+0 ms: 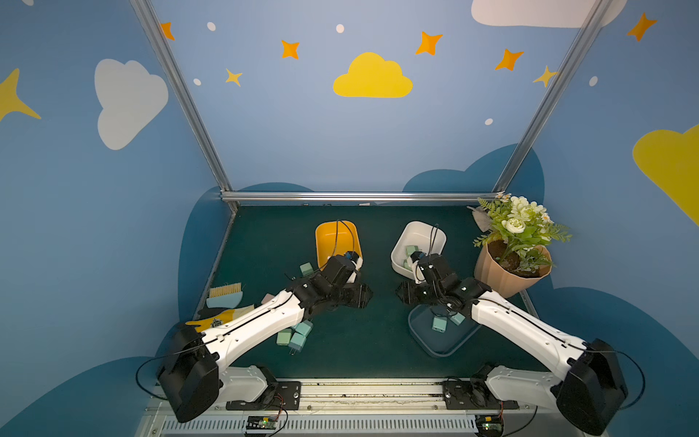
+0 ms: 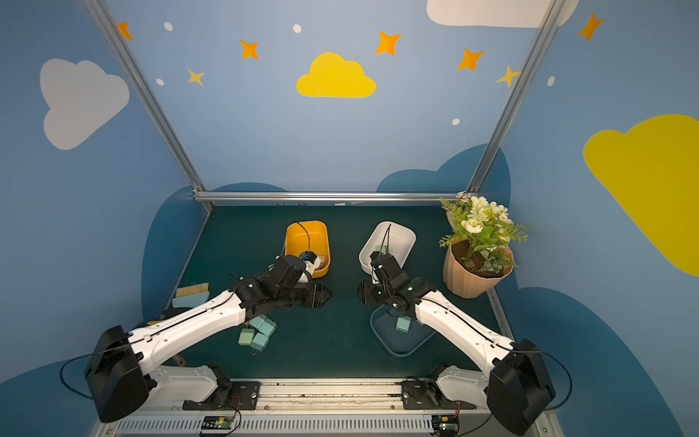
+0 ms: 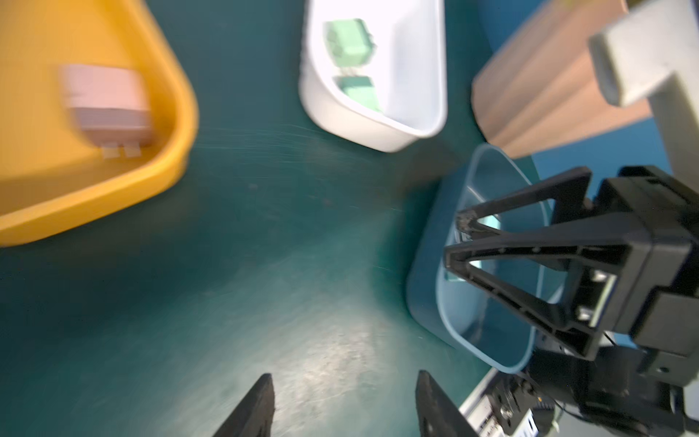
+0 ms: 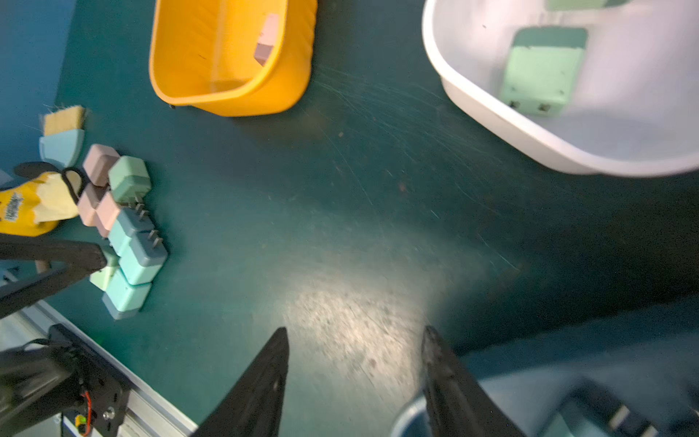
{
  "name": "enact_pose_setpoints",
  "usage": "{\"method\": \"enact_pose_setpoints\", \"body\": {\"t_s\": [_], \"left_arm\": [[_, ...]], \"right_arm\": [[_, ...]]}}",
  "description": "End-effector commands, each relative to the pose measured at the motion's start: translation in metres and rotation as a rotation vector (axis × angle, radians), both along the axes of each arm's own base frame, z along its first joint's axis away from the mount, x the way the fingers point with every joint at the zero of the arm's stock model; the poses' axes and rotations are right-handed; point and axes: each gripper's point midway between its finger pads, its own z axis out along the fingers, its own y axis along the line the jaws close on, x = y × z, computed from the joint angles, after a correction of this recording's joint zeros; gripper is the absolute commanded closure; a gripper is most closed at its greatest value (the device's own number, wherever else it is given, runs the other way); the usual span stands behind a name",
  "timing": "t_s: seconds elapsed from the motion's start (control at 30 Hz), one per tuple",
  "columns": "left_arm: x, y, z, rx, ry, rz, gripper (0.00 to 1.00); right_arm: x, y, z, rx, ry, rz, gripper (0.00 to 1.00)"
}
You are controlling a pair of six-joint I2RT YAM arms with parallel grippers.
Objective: Place the plugs by color into the storage box
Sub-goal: Place the plug in the storage box, then pick up the plug from the center of the board.
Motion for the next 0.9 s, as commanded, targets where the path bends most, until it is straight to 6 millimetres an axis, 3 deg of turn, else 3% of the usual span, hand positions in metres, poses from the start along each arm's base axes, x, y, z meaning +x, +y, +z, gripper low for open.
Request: {"method": "enact_pose_setpoints", "body": {"t_s": [0.0,0.13,0.27,0.43,0.6,0.7,0.77,0.87], "left_arm": [[0.006,0.039,-0.006,0.048,0.022,0.116,0.39],[0.021,0.08,-0.006,0.062,0.01,0.233,0.38],[0.029,0.108,-0.007,0.069,0.024,0.285,0.37],[0.034,0.15,-0.018,0.135,0.061,0.375,0.33],[0.034,0.208,-0.032,0.2,0.109,0.503,0.31],[0.039,0.238,-0.023,0.228,0.126,0.572,0.32],[0.046,0.243,-0.013,0.378,0.072,0.531,0.32],[0.049,0.238,-0.009,0.426,-0.013,0.472,0.32]], "right_arm": [[0.026,0.044,0.038,0.104,-0.112,0.06,0.43],[0.047,0.071,0.061,0.125,-0.183,0.08,0.43],[0.074,0.096,0.064,0.142,-0.248,0.089,0.42],[0.097,0.135,0.056,0.079,-0.236,0.16,0.42],[0.106,0.195,0.043,0.007,-0.223,0.304,0.42],[0.107,0.23,0.033,-0.058,-0.236,0.379,0.41],[0.106,0.251,0.026,-0.064,-0.229,0.418,0.41],[0.106,0.27,0.014,-0.05,-0.217,0.446,0.41]]}}
